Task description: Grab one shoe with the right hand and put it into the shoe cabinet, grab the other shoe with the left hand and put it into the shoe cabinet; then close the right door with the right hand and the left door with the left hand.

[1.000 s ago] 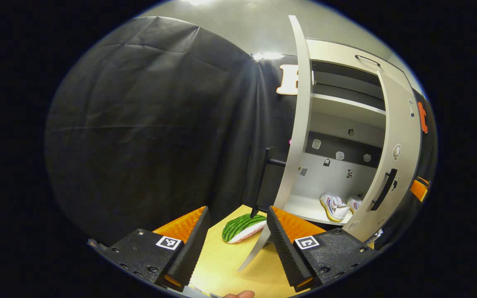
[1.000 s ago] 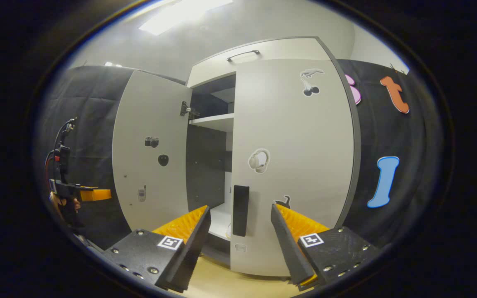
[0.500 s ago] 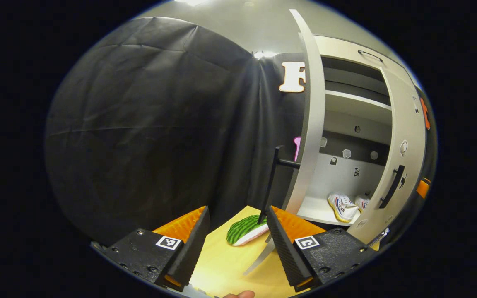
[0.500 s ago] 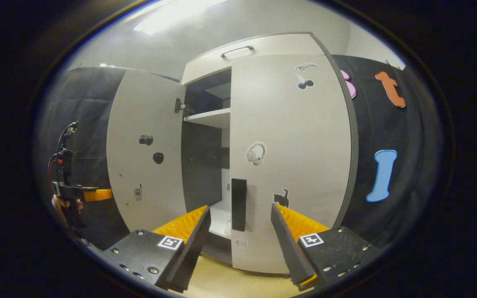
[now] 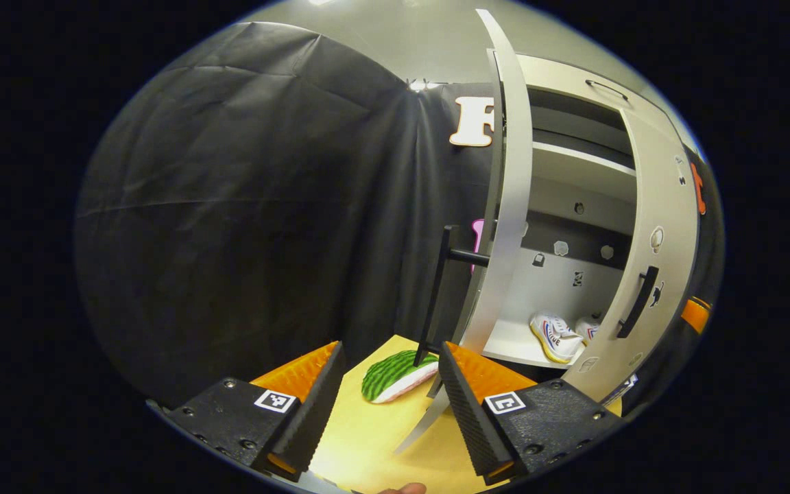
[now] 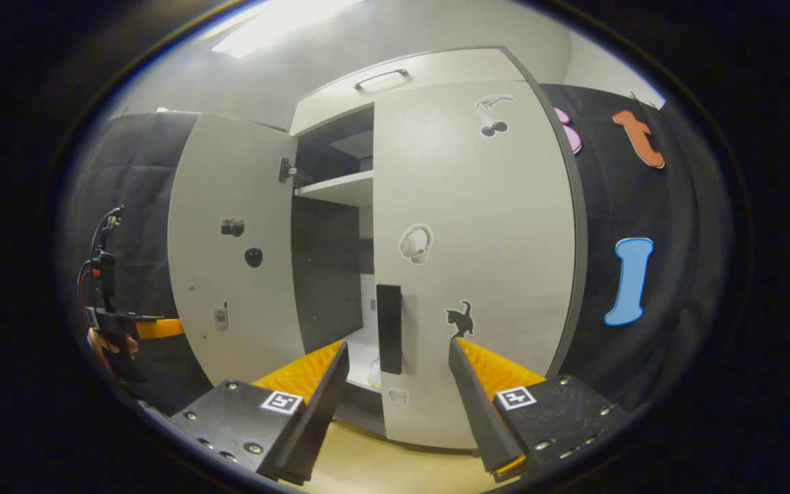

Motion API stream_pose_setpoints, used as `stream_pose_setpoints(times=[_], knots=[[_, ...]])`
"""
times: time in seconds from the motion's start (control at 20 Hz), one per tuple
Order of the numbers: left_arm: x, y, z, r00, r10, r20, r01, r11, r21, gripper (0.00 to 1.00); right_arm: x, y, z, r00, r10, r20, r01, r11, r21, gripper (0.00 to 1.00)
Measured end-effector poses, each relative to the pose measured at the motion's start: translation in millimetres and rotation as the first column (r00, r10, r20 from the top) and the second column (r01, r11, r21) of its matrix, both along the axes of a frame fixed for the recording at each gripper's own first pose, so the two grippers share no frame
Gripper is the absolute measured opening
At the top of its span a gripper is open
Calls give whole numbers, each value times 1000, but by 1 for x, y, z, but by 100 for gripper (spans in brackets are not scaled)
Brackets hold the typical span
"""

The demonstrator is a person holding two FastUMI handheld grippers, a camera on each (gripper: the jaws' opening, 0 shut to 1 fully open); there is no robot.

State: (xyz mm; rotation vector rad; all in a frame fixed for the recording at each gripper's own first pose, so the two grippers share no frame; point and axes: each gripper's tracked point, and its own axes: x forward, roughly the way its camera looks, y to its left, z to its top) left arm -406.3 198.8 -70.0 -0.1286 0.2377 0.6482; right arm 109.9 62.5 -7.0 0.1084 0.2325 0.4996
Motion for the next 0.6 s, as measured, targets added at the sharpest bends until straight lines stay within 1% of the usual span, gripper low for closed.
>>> stream_pose_setpoints(times=[0.2, 0.25, 0.4, 0.45, 0.5, 0.55, 0.6], knots=[[4, -8, 0, 999, -36, -6, 36, 999, 9, 84, -3, -4, 2, 1000, 1, 9, -1, 1000, 7, 88], [5, -12, -1, 999, -51, -4, 51, 999, 3, 79, -4, -4, 3, 1000, -1, 10, 1, 1000, 8, 88], [8, -24, -1, 995, -95, -1, 95, 995, -3, 77, -6, -5, 2, 1000, -1, 0, 1, 1000, 18, 88], [10, -28, -1, 994, -112, -4, 112, 994, -1, 77, -6, -4, 1, 1000, 0, -3, 0, 1000, 23, 84], [13, -33, -2, 991, -132, -6, 132, 991, -2, 76, -7, -5, 2, 1000, 1, -6, -1, 1000, 26, 84], [15, -40, -2, 988, -157, -4, 157, 988, -6, 76, -9, -5, 2, 1000, 1, -8, -1, 1000, 27, 84], [19, -49, -2, 983, -183, 0, 183, 983, -13, 82, -10, -6, 2, 1000, 0, -7, 0, 1000, 25, 83]])
